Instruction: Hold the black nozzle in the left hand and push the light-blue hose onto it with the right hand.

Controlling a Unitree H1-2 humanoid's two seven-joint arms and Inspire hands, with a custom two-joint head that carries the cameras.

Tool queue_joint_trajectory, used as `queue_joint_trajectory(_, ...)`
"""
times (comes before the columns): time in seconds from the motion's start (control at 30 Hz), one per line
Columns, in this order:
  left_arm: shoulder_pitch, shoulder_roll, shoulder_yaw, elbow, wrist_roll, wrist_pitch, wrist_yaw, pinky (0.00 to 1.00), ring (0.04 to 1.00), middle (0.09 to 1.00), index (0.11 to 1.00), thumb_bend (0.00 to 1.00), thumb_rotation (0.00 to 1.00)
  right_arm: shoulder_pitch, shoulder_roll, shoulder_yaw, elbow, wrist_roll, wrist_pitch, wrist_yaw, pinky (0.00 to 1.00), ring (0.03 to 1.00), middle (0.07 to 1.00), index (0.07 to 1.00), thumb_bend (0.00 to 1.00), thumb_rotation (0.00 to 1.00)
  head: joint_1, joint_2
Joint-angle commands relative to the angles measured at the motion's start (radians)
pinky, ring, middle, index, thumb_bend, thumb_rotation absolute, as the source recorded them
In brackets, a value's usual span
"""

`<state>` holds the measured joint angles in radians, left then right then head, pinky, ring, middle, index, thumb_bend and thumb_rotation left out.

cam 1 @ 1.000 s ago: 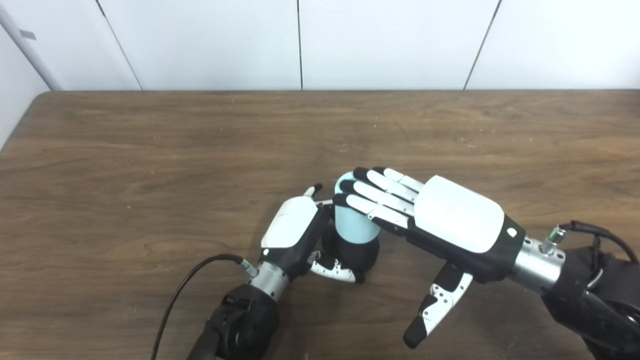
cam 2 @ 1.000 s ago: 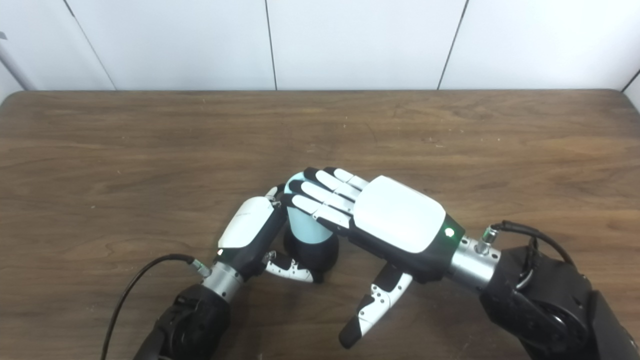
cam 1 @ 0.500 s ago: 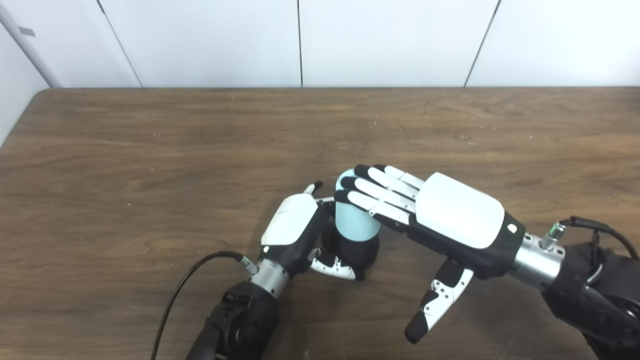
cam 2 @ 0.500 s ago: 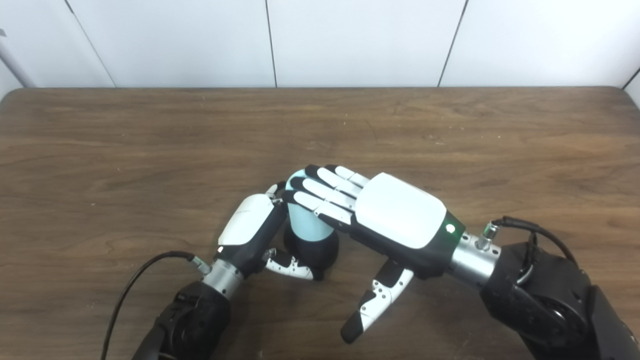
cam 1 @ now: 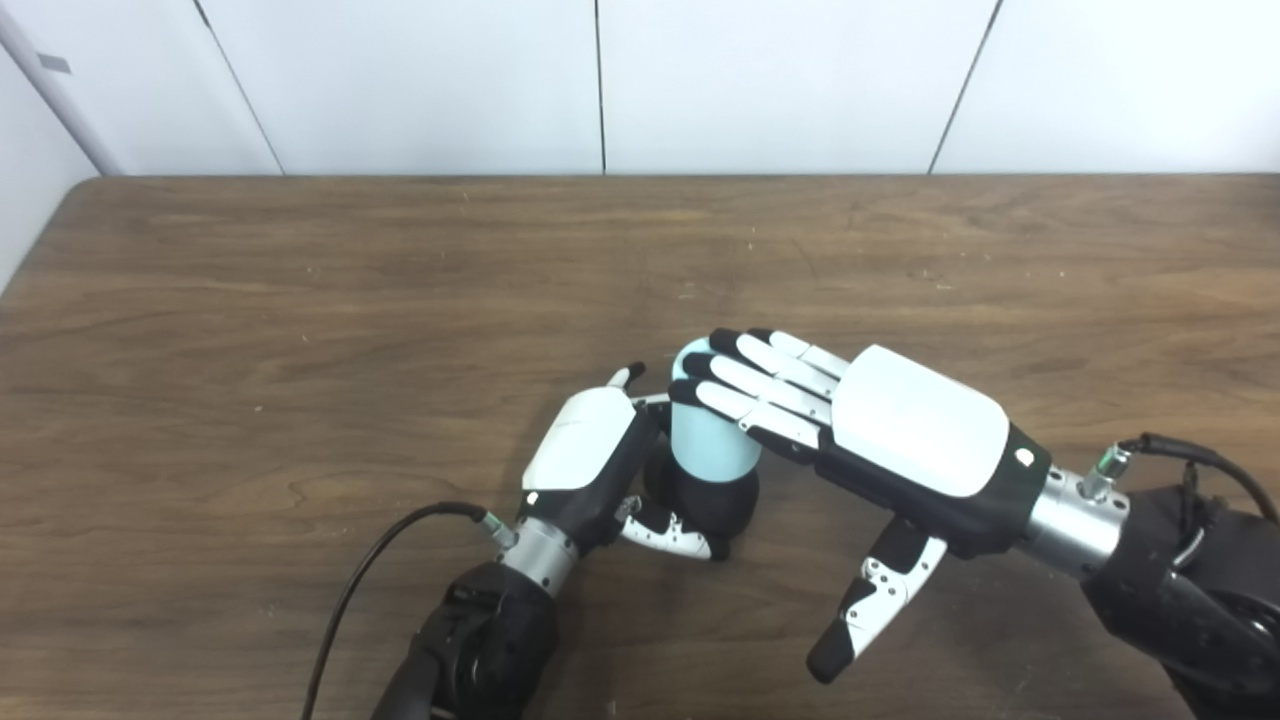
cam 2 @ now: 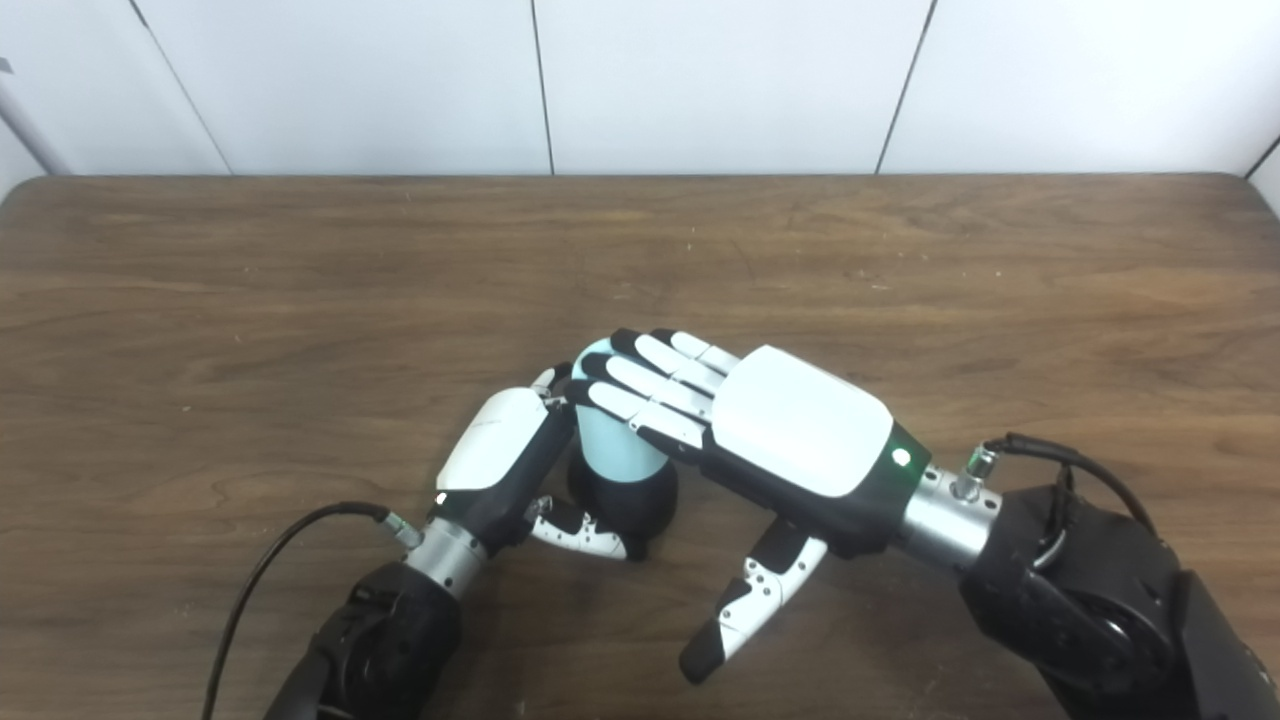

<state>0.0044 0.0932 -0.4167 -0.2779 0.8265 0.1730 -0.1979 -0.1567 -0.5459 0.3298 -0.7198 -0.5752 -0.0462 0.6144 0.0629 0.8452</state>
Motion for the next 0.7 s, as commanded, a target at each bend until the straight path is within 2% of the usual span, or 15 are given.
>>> queue_joint_trajectory(0.0, 0.024, 0.026, 0.01, 0.044, 0.024, 0.071, -0.047, 1.0, 0.635, 0.483, 0.49, 0.52, 0.0, 0.048, -0.051, 0.03, 0.027, 0.005, 0.013, 0.093, 1.0, 1.0, 1.0, 1.0, 0.75, 1.0, 0.001, 0.001)
queue_joint_trajectory(0.4, 0.023, 0.025, 0.009, 0.052, 0.026, 0.07, -0.042, 1.0, 0.638, 0.479, 0.493, 0.52, 0.0, 0.074, -0.061, 0.01, 0.004, -0.011, 0.002, 0.068, 1.0, 1.0, 1.0, 1.0, 0.74, 1.0, -0.002, 0.0)
queue_joint_trajectory(0.67, 0.024, 0.023, 0.005, 0.053, 0.03, 0.072, -0.041, 1.0, 0.639, 0.479, 0.493, 0.52, 0.0, 0.044, -0.046, -0.001, -0.014, -0.022, 0.009, 0.061, 1.0, 1.0, 1.0, 1.0, 0.74, 1.0, 0.003, -0.001)
